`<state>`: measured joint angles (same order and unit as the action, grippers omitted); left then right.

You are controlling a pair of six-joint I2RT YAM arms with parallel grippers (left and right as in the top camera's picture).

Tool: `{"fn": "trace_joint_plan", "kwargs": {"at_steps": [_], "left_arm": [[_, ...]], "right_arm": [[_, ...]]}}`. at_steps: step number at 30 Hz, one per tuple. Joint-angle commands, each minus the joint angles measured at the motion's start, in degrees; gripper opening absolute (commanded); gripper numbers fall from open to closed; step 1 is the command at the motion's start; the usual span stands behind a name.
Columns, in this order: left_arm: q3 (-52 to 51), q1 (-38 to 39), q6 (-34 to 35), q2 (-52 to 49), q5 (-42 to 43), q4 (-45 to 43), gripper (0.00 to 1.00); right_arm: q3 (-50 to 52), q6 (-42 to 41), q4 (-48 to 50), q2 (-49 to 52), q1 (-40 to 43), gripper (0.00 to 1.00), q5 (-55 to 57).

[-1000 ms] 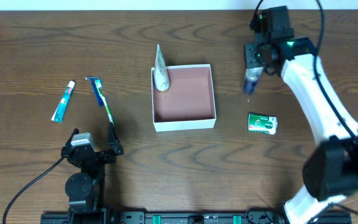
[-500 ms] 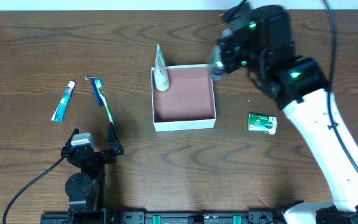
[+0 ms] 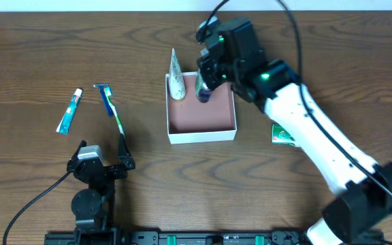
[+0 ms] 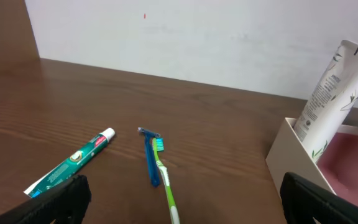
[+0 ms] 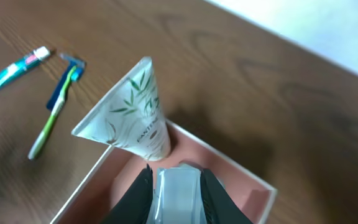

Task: Pack container
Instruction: 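Grasp the soap pump bottle and place it in the box beside the tube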

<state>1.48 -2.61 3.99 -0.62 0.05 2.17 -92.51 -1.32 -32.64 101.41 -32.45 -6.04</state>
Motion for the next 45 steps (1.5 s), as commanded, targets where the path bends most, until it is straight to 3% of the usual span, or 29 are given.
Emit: {"fn": "trace_joint_plan", "kwargs": {"at_steps": [1, 45], "left_arm": [[-1.2, -0.1, -1.0, 0.3, -0.5, 2.0, 0.98], [-1.2, -0.1, -1.0, 0.3, -0.5, 2.0, 0.98]], "right_arm": [[-1.0, -1.4, 1.9, 0.9, -1.8, 0.05, -0.6], [-1.0, 1.4, 8.9, 12.2, -2.8, 0.06, 4.7]]}}
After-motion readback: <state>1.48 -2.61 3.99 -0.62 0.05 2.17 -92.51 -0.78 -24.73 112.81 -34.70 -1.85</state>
